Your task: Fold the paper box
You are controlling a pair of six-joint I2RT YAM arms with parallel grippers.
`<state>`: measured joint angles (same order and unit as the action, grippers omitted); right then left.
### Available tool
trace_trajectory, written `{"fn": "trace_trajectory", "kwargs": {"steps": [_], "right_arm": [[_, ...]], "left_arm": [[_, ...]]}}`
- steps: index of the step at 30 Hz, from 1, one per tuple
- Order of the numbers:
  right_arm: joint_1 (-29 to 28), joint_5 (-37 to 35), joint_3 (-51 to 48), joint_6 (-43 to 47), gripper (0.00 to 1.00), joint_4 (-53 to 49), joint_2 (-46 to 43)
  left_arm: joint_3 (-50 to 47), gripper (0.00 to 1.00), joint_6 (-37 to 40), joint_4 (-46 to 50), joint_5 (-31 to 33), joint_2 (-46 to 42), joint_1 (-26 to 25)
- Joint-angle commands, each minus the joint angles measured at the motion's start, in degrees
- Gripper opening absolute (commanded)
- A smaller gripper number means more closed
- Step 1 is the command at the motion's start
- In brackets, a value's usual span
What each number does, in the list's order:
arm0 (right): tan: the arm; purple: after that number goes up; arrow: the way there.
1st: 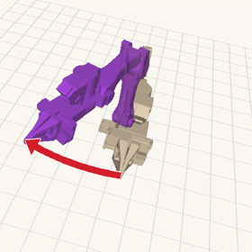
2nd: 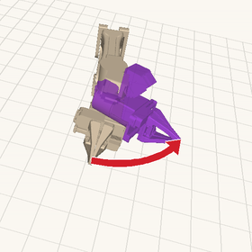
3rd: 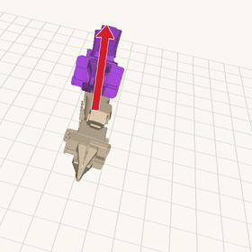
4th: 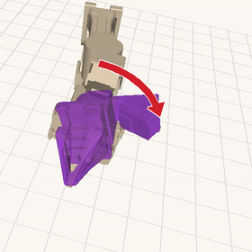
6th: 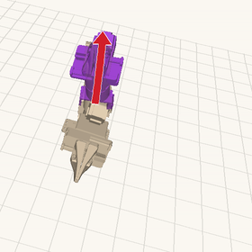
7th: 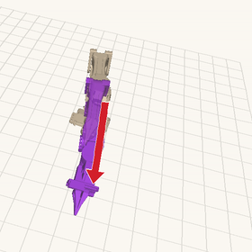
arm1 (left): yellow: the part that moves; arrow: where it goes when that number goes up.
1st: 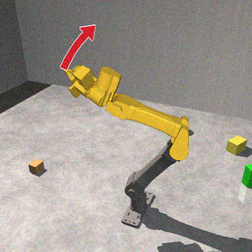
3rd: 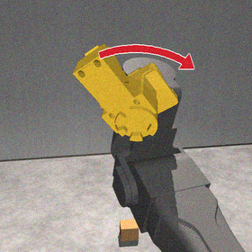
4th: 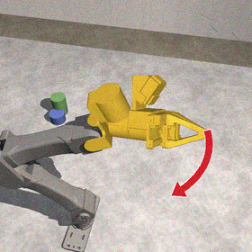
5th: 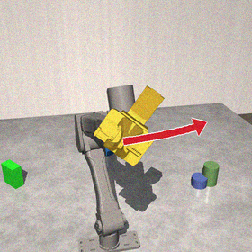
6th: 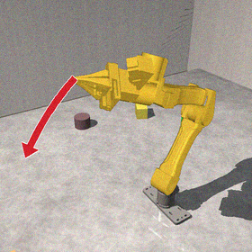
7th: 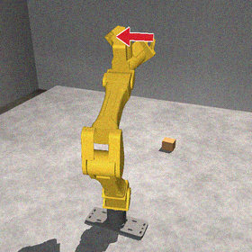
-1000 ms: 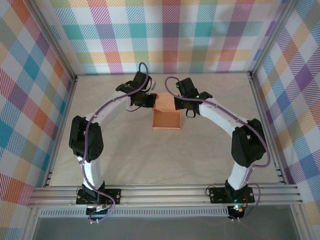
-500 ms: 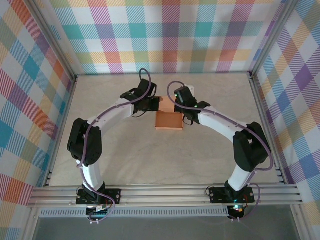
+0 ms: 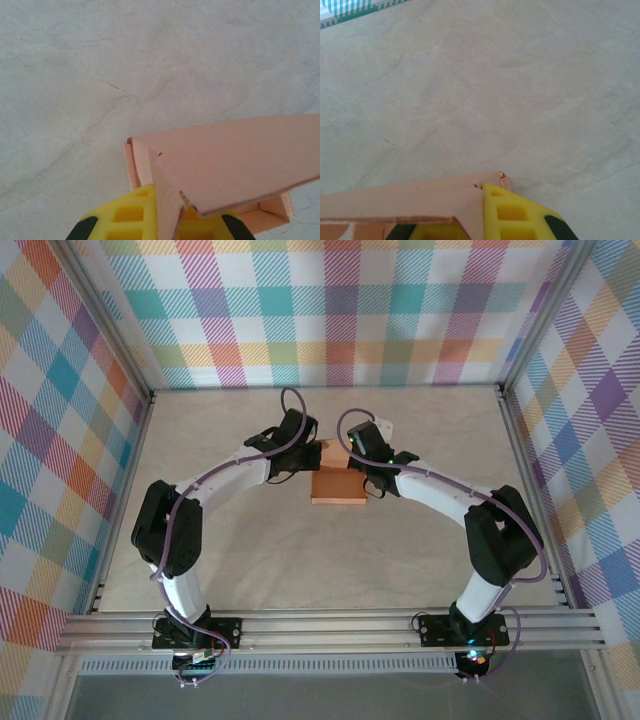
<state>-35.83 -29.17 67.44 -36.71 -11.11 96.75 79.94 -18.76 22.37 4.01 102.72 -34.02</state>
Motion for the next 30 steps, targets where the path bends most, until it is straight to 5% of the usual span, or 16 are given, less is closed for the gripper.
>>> {"fn": "trace_trajectory", "kwargs": {"steps": [1,17,30], "right_arm": [[-0.25,-0.83,-1.92,-4.02,0.00,0.87,-2.77],[-2.69,-0.77,-11.63,-1.69,0.00,9.62,-6.97],[-5.36,-3.48,-23.75,3.85,0.00,24.85,-10.31]], "left_arm": [[-1.91,0.00,-1.80,-2.12,0.22,-2.56,-0.68],[-9.33,0.00,-4.00,-5.04,2.00,-6.96,-1.71],[-23.40,0.00,-4.68,-19.07,14.74,-14.29,-7.68]]}}
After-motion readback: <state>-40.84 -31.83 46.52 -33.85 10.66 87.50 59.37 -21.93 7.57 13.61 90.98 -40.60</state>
